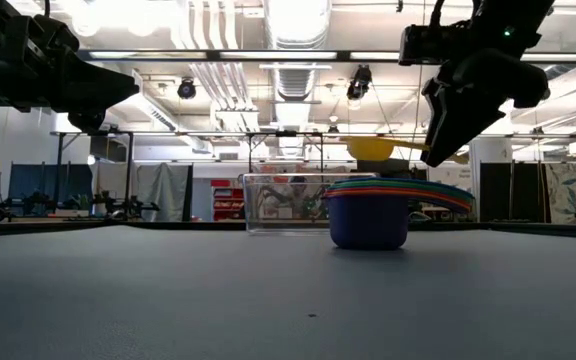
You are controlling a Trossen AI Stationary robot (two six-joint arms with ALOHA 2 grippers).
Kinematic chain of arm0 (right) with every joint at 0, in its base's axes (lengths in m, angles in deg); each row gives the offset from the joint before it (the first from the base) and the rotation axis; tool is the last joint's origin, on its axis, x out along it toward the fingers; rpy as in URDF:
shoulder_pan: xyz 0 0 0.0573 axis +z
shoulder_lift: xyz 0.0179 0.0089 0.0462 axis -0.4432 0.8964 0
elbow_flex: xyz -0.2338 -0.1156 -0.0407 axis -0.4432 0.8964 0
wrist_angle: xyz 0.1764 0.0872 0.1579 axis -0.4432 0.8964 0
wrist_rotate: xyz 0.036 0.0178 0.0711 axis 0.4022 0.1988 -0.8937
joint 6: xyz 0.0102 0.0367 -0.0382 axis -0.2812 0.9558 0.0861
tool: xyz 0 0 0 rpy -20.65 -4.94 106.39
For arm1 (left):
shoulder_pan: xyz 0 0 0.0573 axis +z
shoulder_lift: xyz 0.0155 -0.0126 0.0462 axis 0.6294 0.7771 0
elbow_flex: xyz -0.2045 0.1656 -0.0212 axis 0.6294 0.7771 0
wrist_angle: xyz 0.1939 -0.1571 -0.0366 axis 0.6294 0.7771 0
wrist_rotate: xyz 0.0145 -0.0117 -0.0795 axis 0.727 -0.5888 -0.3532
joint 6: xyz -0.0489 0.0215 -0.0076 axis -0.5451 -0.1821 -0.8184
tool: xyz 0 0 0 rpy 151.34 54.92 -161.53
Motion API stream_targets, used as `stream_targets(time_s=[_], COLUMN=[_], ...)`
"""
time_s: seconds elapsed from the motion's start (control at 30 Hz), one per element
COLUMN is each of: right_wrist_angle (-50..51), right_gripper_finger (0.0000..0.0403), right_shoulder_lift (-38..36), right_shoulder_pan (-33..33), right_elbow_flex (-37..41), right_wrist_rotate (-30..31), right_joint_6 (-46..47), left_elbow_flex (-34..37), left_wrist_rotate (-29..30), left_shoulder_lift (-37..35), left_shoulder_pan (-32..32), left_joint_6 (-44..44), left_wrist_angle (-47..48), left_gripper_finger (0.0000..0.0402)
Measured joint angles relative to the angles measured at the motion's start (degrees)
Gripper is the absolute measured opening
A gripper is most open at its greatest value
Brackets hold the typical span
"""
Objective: Nest measuring cups in basket
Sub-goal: Stack the yellow measuring cup on top of the blue measuring cup
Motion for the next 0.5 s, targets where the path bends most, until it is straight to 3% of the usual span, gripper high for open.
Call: stream_targets(time_s=[0.5], right_wrist_angle=[-0.3], right_gripper_finger=[0.0148], right_shoulder_lift=[0.0], right_shoulder_pan=[-0.5], right_elbow_flex=[0.0], right_wrist_rotate=[-3.9], right_joint_6=[1.5], left_elbow_flex=[0.0], left_wrist_rotate=[0.0], left_shoulder_lift=[0.0], left_shoulder_pan=[0.0], left_joint_6=[0.0], left_wrist_angle=[0.0], left_gripper_finger=[0.0075])
